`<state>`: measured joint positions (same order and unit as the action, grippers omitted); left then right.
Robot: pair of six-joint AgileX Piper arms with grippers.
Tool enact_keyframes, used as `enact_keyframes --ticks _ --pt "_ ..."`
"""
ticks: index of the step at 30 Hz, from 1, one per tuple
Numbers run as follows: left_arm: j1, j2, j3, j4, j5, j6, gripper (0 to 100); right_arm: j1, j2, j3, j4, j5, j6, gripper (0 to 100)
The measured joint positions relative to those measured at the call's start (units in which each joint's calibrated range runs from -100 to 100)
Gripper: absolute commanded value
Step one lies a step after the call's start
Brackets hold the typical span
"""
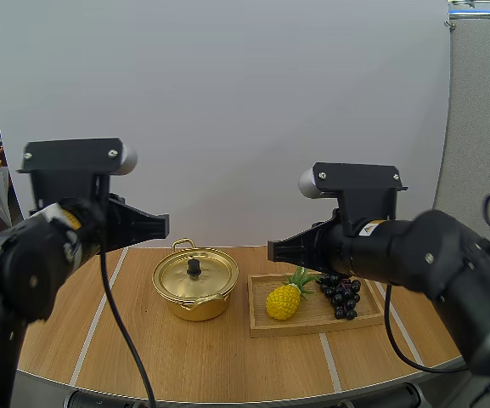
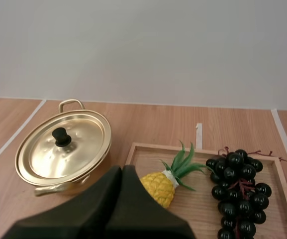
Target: Open the pot, put the pineapple inside, and close it
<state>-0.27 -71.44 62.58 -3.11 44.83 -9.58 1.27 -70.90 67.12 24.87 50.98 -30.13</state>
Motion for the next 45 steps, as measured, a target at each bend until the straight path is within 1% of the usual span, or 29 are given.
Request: enact_keyframes --ticks 1,2,4,5,6,7,8,9,10,13,16,20,23,25,27,31,34,40,42,45 --pt "0.00 1.4 0.0 0.0 -0.9 -0.2 10 0.0 1.0 0.0 0.0 -0.2 0.0 33" --pt "0.00 2.4 0.0 0.0 -1.3 -0.5 15 0.0 2.8 0.0 0.0 -0.6 0.0 47" --pt "0.00 4.4 0.0 0.0 -1.9 -1.0 33 0.0 5.3 0.0 0.0 -0.6 0.1 76" --pt "0.00 4.7 0.0 0.0 -1.9 -1.0 40 0.0 5.5 0.0 0.0 -0.6 0.1 82" --pt "0.00 5.1 0.0 0.0 -1.9 -1.1 57 0.0 6.4 0.0 0.0 -0.8 0.1 100" --pt "0.00 5.2 0.0 0.0 -1.9 -1.1 65 0.0 6.7 0.0 0.0 -0.8 0.1 100" --pt "0.00 5.9 0.0 0.0 -1.9 -1.2 82 0.0 7.0 0.0 0.0 -0.8 0.2 100" --pt "0.00 6.6 0.0 0.0 -1.9 -1.3 98 0.0 7.4 0.0 0.0 -0.8 0.2 100" --pt "0.00 6.8 0.0 0.0 -1.9 -1.3 100 0.0 7.6 0.0 0.0 -0.8 0.2 100" --pt "0.00 8.0 0.0 0.0 -2.1 -0.4 100 0.0 7.7 0.0 0.0 -1.0 0.2 100" --pt "0.00 8.4 0.0 0.0 -2.1 4.5 100 0.0 7.7 0.0 0.0 -1.0 0.2 100" --pt "0.00 8.5 0.0 0.0 -3.2 12.8 100 0.0 7.7 0.0 0.0 -1.0 0.2 100" --pt "0.00 9.8 -0.3 -0.3 -3.5 20.5 100 0.0 7.7 0.0 0.0 -1.0 0.2 100" --pt "0.00 12.3 -1.3 -2.0 -2.1 25.9 100 0.0 7.7 0.0 0.0 -1.0 0.2 100" --pt "0.00 16.2 -3.0 -5.2 0.3 31.0 100 0.0 7.7 0.0 0.0 -1.0 0.2 100" --pt "0.00 25.7 -7.7 -10.6 7.7 37.7 100 0.0 7.7 0.0 0.0 -1.0 0.2 100" --pt "-0.28 32.9 -12.1 -11.7 11.2 40.2 100 0.0 7.7 0.0 0.0 -1.0 0.2 100" --pt "-2.29 47.1 -20.2 -11.2 14.4 41.4 100 0.0 7.7 0.0 0.0 -1.0 0.2 100" --pt "-2.68 50.8 -22.3 -11.1 15.5 41.4 100 0.0 7.7 0.0 0.0 -1.0 0.2 100" --pt "-2.91 55.2 -25.0 -10.8 16.8 41.5 100 0.0 7.7 0.0 0.0 -1.0 0.2 100"
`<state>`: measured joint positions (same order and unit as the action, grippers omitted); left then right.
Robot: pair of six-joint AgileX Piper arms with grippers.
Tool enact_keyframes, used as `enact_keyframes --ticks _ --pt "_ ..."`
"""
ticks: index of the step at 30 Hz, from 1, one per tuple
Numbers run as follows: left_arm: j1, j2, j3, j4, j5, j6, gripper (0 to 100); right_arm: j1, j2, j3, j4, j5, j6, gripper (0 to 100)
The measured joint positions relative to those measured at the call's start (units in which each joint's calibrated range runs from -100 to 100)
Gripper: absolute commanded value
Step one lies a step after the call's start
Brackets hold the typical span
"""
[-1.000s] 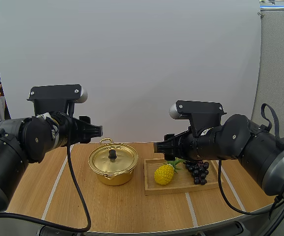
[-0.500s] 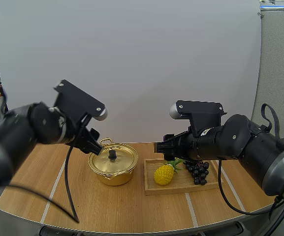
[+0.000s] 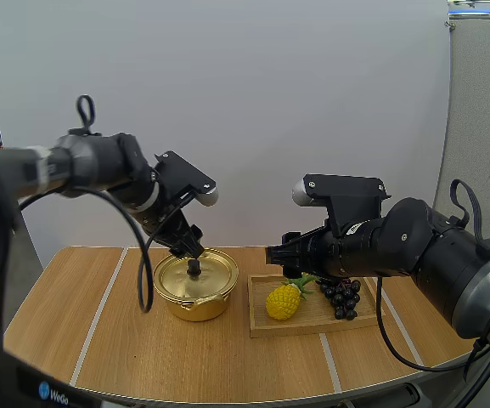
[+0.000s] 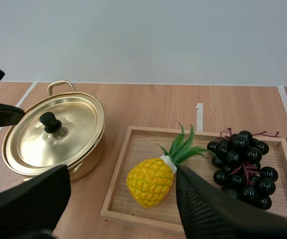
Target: Open the pot, put the pineapple inside, and close it
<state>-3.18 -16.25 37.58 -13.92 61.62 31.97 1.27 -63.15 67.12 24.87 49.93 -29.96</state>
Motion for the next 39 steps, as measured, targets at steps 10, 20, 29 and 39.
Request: enact_keyframes --ticks 10,20,29,39 --pt "-0.07 12.1 -6.3 0.5 3.9 0.0 100 0.0 0.0 0.0 0.0 0.0 0.0 100" --pt "-0.07 18.1 -7.1 0.5 4.7 0.0 100 0.0 0.0 0.0 0.0 0.0 0.0 100" --pt "-0.07 18.9 -7.9 0.5 5.1 0.0 100 0.0 0.0 0.0 0.0 0.0 0.0 100" --pt "-0.12 19.2 -8.0 -1.8 8.5 0.0 0 0.0 0.0 0.0 0.0 0.0 0.0 100"
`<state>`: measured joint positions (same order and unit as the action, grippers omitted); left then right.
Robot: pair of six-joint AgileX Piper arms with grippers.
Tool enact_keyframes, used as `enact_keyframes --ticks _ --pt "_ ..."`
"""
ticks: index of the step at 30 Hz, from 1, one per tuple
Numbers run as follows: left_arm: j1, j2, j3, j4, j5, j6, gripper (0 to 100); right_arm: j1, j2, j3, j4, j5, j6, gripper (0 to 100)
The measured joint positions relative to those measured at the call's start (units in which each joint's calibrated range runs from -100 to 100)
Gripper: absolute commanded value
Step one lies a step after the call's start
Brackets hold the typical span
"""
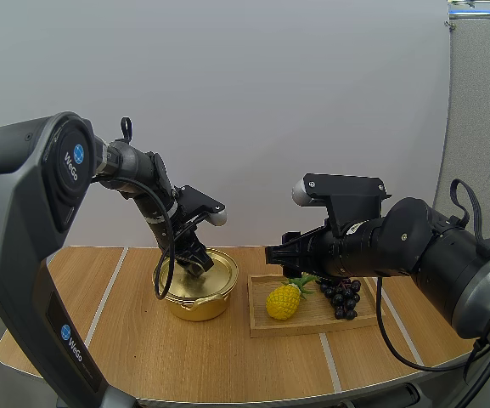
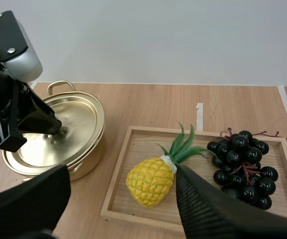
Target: Open the pot, put the pineapple inside, and close it
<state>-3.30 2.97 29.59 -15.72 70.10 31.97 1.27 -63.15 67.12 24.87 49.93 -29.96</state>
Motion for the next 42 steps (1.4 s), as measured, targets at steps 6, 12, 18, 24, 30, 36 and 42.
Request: enact_keyframes --ticks 6,12,18,24,30,36,42 --pt "0.00 -0.2 -0.7 -0.3 2.6 0.0 0 0.0 0.0 0.0 0.0 0.0 0.0 100" --pt "0.00 -4.1 -4.1 -1.1 12.2 0.0 0 0.0 0.0 0.0 0.0 0.0 0.0 100" --pt "0.00 -12.2 -11.0 -1.3 18.7 -0.2 0 0.0 0.0 0.0 0.0 0.0 0.0 100" --pt "0.00 -22.3 -21.5 -0.9 20.9 -1.4 0 0.0 0.0 0.0 0.0 0.0 0.0 100" --pt "-0.03 -28.8 -34.8 5.2 19.0 -3.9 0 0.0 0.0 0.0 0.0 0.0 0.0 100" --pt "-0.03 -30.1 -47.9 9.6 15.2 -7.9 0 0.0 0.0 0.0 0.0 0.0 0.0 100" --pt "-0.03 -30.5 -54.0 9.6 4.3 -8.4 0 0.0 0.0 0.0 0.0 0.0 0.0 100"
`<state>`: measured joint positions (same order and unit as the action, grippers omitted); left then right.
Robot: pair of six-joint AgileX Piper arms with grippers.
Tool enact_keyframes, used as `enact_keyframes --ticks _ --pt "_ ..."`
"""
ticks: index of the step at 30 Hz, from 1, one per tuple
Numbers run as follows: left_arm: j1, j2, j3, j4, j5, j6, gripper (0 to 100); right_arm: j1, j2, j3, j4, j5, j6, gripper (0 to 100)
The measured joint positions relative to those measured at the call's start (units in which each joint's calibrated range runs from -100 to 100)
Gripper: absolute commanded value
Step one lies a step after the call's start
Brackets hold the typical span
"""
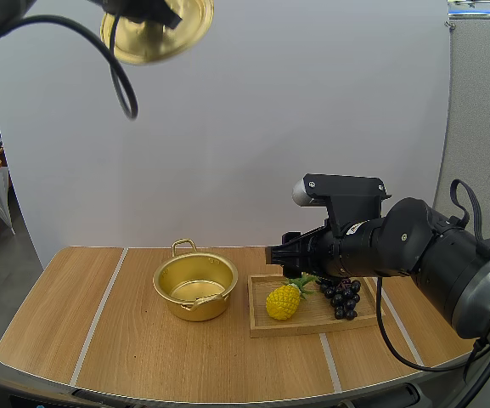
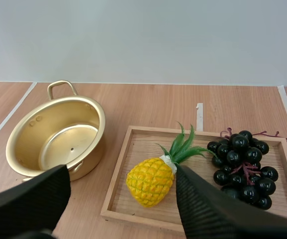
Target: Open the pot, put the pineapple inside, and close it
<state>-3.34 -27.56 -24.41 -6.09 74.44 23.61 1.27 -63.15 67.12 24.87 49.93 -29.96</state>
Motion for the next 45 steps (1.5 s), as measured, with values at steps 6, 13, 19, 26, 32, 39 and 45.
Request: enact_keyframes --ticks 6,13,19,26,32,39,45 --pt "0.00 -0.6 -1.0 0.0 -19.5 0.0 0 0.0 0.0 0.0 0.0 0.0 0.0 100" --pt "0.00 -0.8 -1.3 0.0 -32.6 -0.1 0 0.0 0.0 0.0 3.0 0.0 0.0 100" --pt "0.00 -0.8 -1.3 0.0 -32.9 -0.1 0 0.1 1.1 0.0 7.5 -0.4 0.0 100" --pt "0.00 -0.8 -1.3 0.0 -33.3 -0.1 0 0.1 6.5 -3.0 7.2 0.1 3.4 100" --pt "0.00 -0.8 -1.3 0.0 -33.3 -0.1 0 0.1 15.3 -14.5 -1.1 7.4 19.0 100" --pt "0.00 -0.8 -1.3 0.0 -33.3 -0.1 0 1.8 23.0 -19.7 -8.9 8.7 31.7 100" --pt "0.00 -0.8 -1.3 0.0 -33.3 -0.1 0 9.3 27.4 -19.7 -23.1 10.0 47.7 100"
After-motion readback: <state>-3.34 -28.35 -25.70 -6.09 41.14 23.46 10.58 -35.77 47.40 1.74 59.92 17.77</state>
